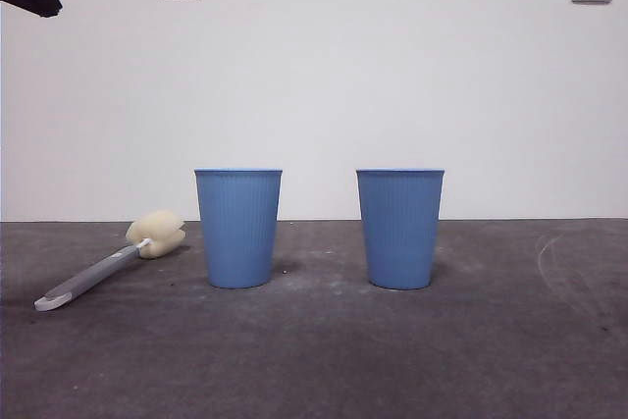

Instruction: Pick up the cup brush,pick up the cup,insert the brush into the cup,clean the cup,put the cup brush back,put the cup back to the fixed position on the table

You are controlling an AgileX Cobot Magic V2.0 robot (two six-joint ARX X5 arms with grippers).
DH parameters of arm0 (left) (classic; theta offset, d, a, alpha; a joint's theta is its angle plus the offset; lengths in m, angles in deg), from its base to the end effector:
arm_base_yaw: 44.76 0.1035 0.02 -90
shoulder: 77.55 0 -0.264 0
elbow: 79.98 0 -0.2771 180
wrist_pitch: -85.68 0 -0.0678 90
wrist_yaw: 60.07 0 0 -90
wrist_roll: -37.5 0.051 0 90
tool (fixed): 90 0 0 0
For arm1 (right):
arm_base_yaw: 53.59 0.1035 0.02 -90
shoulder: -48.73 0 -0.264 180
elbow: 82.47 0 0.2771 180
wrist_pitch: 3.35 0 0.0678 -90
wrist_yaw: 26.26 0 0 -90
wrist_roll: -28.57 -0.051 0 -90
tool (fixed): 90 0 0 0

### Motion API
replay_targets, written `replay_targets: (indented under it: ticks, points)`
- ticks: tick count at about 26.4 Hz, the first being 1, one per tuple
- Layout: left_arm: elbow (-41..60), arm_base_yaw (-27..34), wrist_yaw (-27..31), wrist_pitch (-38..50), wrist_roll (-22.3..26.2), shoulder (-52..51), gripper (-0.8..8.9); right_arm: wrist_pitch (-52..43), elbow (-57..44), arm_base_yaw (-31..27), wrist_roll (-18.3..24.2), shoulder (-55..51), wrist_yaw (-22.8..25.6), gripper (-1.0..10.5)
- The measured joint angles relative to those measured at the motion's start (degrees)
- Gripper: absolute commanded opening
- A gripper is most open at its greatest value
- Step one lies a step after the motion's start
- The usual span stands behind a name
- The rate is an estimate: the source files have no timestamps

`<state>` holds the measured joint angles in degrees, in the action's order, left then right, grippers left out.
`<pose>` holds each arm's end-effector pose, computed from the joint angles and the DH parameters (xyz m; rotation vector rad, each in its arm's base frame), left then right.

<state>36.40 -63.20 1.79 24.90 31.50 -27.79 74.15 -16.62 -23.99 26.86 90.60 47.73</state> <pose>0.1779 -0.0847 0.2890 -0.1643 0.8777 -0.7219 0.1200 0.0844 0.2984 -0.0872 0.9616 0.7217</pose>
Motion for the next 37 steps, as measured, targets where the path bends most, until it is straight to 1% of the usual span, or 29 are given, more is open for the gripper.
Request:
replay_targets:
  ticks: [3, 5, 7, 9, 11, 13, 15, 17, 18, 20, 23, 27, 33, 37]
  points:
    - [0.0, 0.0, 0.1, 1.0, 0.1, 0.0, -0.03, 0.0, 0.0, 0.0, 0.0, 0.0, 0.0, 0.0]
    - [0.0, 0.0, 1.0, 2.0, 1.8, 0.0, -0.03, 0.0, 0.0, 0.0, 0.0, 0.0, 0.0, 0.0]
    - [0.0, 0.0, 3.7, 4.0, 4.3, 0.0, -0.03, 0.0, 0.0, 0.0, 0.0, 0.0, 0.0, 0.0]
    - [0.0, -0.1, 7.8, 7.7, 7.0, -0.2, -0.03, 0.0, 0.0, 0.0, 0.0, 0.0, 0.0, 0.0]
    - [0.0, 0.3, 12.7, 13.3, 10.2, -1.0, -0.03, 0.0, 0.0, 0.0, 0.0, 0.0, 0.0, 0.0]
    - [0.2, 1.8, 15.9, 19.1, 13.6, -2.6, -0.03, 0.0, 0.0, 0.0, 0.0, 0.0, 0.0, 0.0]
    - [2.2, 5.9, 16.9, 30.1, 17.9, -6.6, -0.03, 0.0, 0.0, 0.0, 0.0, 0.0, 0.0, 0.0]
    - [7.1, 10.7, 16.9, 40.7, 19.6, -11.7, -0.03, 0.0, 0.0, 0.0, 0.0, 0.0, 0.0, 0.0]
    - [9.4, 12.3, 16.9, 43.8, 20.0, -13.7, -0.03, 0.0, 0.0, 0.0, 0.0, 0.0, 0.0, 0.0]
    - [13.7, 15.0, 17.7, 47.2, 20.2, -17.3, -0.03, 0.0, 0.0, 0.0, 0.0, 0.0, 0.0, 0.0]
    - [19.8, 18.0, 20.0, 47.5, 20.5, -22.8, -0.03, 0.0, 0.0, 0.0, 0.0, 0.2, 0.0, 0.0]
    - [27.3, 20.4, 20.5, 47.5, 20.5, -29.5, -0.03, 0.0, 0.0, 0.0, 0.0, 0.5, 0.0, 0.0]
    - [37.4, 22.3, 20.5, 47.2, 19.2, -36.7, -0.03, 0.0, 0.0, 0.0, 0.0, 0.8, 0.8, 0.0]
    - [43.3, 22.4, 20.5, 47.1, 17.7, -40.4, -0.03, 0.0, 0.0, 0.0, 0.0, 0.8, 2.4, 0.0]
